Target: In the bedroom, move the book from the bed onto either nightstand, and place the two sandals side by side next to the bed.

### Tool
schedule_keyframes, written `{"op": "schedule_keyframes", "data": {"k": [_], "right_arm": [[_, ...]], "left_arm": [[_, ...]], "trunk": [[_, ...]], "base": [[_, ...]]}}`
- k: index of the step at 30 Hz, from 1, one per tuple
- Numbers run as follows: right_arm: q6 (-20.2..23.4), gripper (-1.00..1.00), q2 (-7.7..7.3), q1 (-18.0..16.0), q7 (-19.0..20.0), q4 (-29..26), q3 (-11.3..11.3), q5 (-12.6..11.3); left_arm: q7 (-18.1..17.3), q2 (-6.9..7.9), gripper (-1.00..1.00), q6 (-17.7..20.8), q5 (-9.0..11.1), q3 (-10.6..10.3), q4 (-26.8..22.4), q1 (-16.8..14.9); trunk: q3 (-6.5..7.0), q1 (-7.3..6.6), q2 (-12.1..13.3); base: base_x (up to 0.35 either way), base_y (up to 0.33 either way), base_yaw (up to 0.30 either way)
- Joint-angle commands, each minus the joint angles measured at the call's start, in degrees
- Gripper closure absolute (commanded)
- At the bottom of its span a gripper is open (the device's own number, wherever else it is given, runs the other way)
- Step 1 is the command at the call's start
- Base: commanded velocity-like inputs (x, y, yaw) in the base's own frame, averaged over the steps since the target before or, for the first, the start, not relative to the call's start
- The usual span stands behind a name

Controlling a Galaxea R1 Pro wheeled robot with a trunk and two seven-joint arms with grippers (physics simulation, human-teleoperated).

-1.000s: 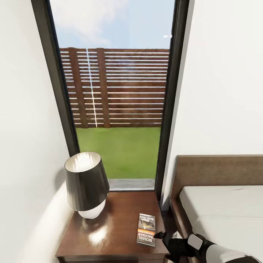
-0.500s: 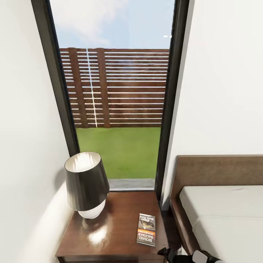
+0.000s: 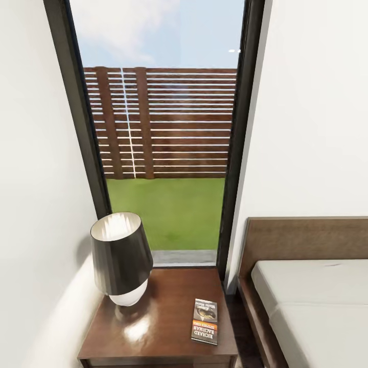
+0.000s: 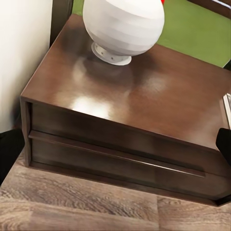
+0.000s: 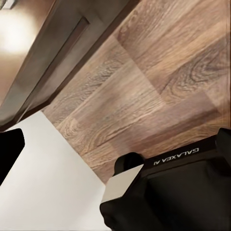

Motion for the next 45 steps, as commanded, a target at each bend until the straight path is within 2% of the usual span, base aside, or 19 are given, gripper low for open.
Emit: {"op": "schedule_keyframes", "data": {"k": [1, 12, 45], "right_arm": [[-0.09, -1.0, -0.06, 0.07, 0.01, 0.2, 0.46, -0.31], [-0.75, -1.0, -0.25, 0.65, -1.98, 0.17, 0.52, -0.53], [-0.71, -1.0, 0.39, 0.78, -2.23, 0.2, 0.55, -0.47]], "left_arm": [[-0.55, -0.01, -1.0, 0.12, 0.58, -0.04, 0.06, -0.01], [-0.47, -0.09, -1.0, 0.02, 0.58, 0.01, 0.23, -0.01], [-0.37, -0.04, -1.0, 0.01, 0.58, 0.04, 0.24, -0.01]], "trunk": [[-0.05, 0.0, -0.03], [-0.05, 0.0, -0.03], [-0.05, 0.0, -0.03]], "base": [[0.0, 0.0, 0.0], [0.0, 0.0, 0.0], [0.0, 0.0, 0.0]]}}
